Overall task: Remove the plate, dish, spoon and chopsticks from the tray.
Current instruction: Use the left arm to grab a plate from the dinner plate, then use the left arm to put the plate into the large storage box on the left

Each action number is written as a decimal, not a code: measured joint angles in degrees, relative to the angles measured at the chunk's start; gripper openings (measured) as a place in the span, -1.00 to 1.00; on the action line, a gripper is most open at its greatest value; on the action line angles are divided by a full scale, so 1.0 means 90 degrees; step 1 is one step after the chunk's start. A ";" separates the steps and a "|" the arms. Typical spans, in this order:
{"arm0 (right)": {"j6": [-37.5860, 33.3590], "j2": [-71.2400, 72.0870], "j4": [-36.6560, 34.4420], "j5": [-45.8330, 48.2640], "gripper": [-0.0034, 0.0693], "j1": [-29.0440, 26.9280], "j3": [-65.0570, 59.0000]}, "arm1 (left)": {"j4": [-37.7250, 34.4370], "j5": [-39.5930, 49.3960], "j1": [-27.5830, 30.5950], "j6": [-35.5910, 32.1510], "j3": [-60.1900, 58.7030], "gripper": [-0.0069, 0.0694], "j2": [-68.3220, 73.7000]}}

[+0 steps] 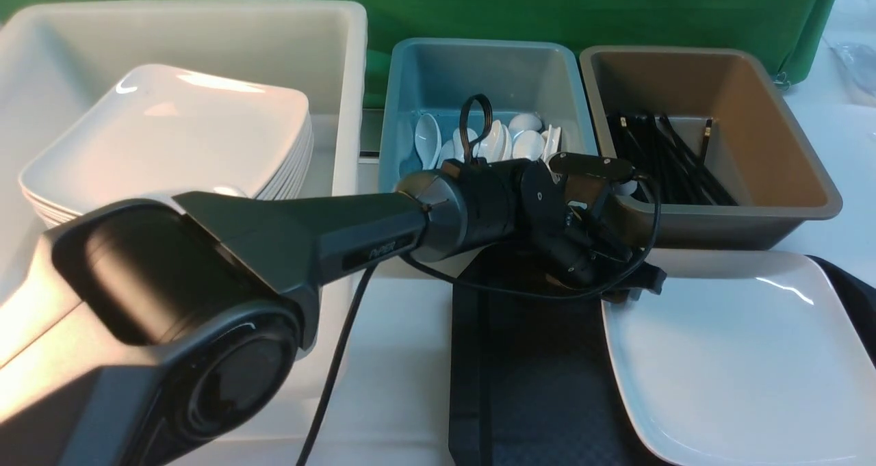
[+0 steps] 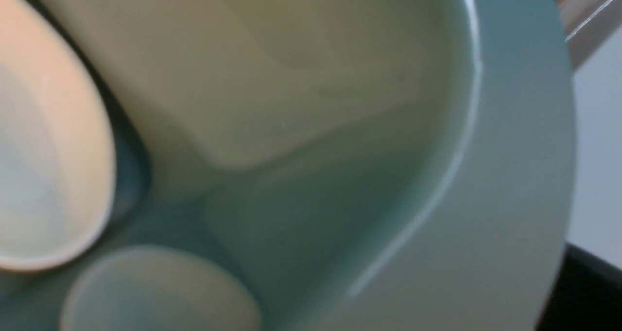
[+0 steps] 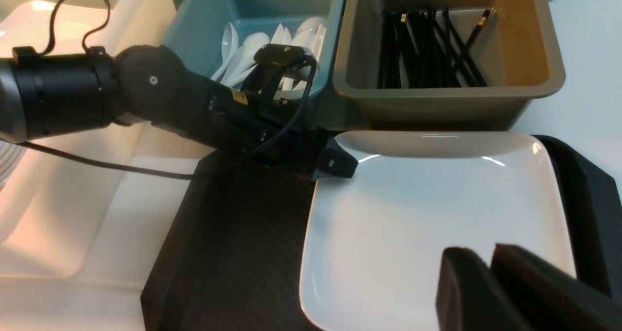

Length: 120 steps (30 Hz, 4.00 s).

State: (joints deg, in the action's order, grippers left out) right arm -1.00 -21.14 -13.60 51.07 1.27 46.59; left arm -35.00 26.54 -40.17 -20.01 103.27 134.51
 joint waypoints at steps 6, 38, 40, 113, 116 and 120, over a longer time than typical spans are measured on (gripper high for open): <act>0.0000 0.0000 0.0000 0.0000 -0.59 0.0000 0.0000 | -0.0298 0.0149 0.0006 0.0163 0.0049 -0.55 -0.0007; 0.0000 -0.0008 0.0000 0.0010 -0.54 0.0000 0.0000 | 0.1708 0.1475 0.0018 0.0004 0.0049 -0.78 -0.2382; 0.0000 -0.0008 0.0000 0.0010 -0.54 0.0000 0.0000 | 0.1727 0.1481 0.0018 -0.0001 0.0049 -0.78 -0.2547; 0.0001 -0.0008 0.0000 0.0033 -0.51 0.0000 0.0000 | 0.2473 0.1808 0.1524 0.0648 0.0000 -0.75 -0.4507; 0.0001 -0.0008 0.0000 0.0033 -0.51 0.0000 0.0000 | 0.2043 0.1777 0.1891 0.0503 0.0000 -0.75 -0.4621; 0.0001 -0.0008 0.0000 0.0033 -0.51 0.0000 0.0000 | 0.1680 0.1760 0.2260 0.0350 0.0000 -0.75 -0.4741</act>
State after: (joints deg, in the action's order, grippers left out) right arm -1.00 -21.21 -13.60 51.37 1.27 46.59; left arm -19.89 42.38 -19.83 -16.86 103.27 91.84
